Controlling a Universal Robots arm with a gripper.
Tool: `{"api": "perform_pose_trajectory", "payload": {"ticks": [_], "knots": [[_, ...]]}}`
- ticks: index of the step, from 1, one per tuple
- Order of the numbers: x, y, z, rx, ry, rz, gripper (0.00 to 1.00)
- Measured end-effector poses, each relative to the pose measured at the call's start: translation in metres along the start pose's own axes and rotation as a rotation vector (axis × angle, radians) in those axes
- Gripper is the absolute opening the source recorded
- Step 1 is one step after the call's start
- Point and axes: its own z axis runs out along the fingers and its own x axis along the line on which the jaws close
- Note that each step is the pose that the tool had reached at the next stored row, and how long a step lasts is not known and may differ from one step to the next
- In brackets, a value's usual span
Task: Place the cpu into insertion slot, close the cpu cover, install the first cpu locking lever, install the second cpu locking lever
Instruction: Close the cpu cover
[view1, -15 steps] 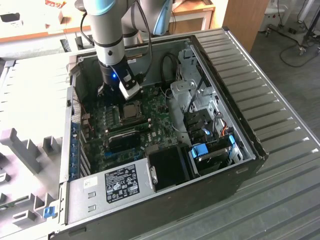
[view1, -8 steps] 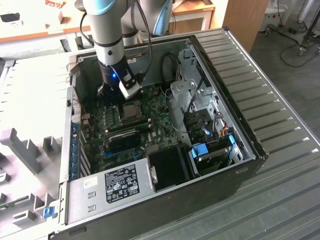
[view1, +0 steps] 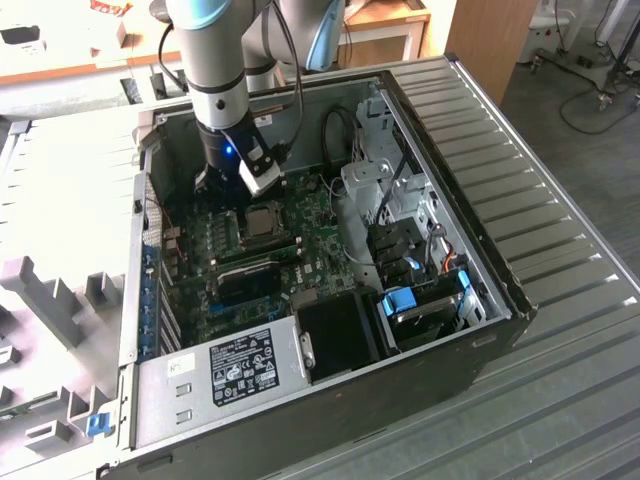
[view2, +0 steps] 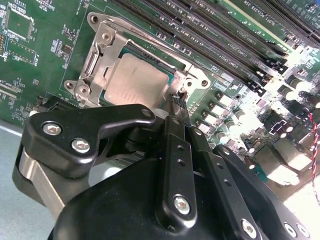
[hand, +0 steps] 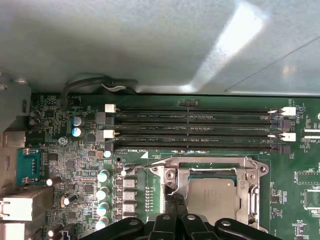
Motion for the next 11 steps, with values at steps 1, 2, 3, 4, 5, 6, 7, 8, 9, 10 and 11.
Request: {"api": "perform_pose_trajectory", "payload": {"ticks": [1,2,3,4,5,6,7,8,9,10,11], "knots": [[0.0,0.0,0.0,0.0,0.0,0.0,0.1],[0.0,0.0,0.0,-0.0001,0.0,0.0,0.1],[0.0,0.0,0.0,0.0,0.0,0.0,0.1],[0.0,0.0,0.0,0.0001,0.0001,0.0,0.1],[0.0,0.0,0.0003,0.0,0.0,0.0,0.1],[0.0,0.0001,0.0007,-0.0002,-0.0001,0.0,0.1],[0.0,0.0,0.0013,-0.0002,-0.0001,0.0,0.1],[0.0,0.0,0.0018,0.0,0.0001,0.0,0.1],[0.0,0.0,0.0026,-0.0001,0.0,0.0,0.1],[0.0,-0.0001,0.0031,-0.0001,0.0,0.0,0.1],[0.0001,-0.0001,0.0033,0.0001,0.0001,0.0,0.1]]}}
